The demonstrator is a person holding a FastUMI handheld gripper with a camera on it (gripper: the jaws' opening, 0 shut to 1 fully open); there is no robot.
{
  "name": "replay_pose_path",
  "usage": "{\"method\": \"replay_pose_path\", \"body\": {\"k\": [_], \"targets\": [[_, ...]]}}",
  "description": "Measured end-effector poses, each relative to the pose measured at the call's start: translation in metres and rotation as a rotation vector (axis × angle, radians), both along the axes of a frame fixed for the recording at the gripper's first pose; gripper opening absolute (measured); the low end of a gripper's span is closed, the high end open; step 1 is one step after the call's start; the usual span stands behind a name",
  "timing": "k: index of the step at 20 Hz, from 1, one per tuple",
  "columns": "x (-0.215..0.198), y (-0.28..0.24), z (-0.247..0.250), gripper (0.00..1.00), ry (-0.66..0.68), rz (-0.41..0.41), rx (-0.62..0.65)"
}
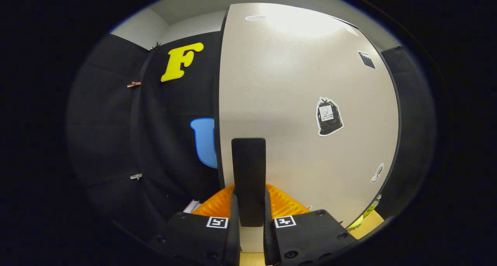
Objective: Open the shoe cabinet door, grab the shoes and put them into the shoe cabinet, then close the shoe cabinet door.
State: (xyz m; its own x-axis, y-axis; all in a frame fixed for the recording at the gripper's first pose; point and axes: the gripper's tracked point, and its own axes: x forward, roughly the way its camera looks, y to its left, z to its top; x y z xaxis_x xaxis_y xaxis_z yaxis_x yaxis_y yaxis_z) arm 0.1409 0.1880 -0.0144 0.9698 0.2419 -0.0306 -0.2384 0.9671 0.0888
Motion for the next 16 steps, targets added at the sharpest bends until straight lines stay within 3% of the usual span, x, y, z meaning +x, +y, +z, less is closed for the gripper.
{"method": "replay_pose_path", "body": {"k": [16], "targets": [[-0.124,-0.085,0.015,0.28,-0.007,0.128,0.008]]}}
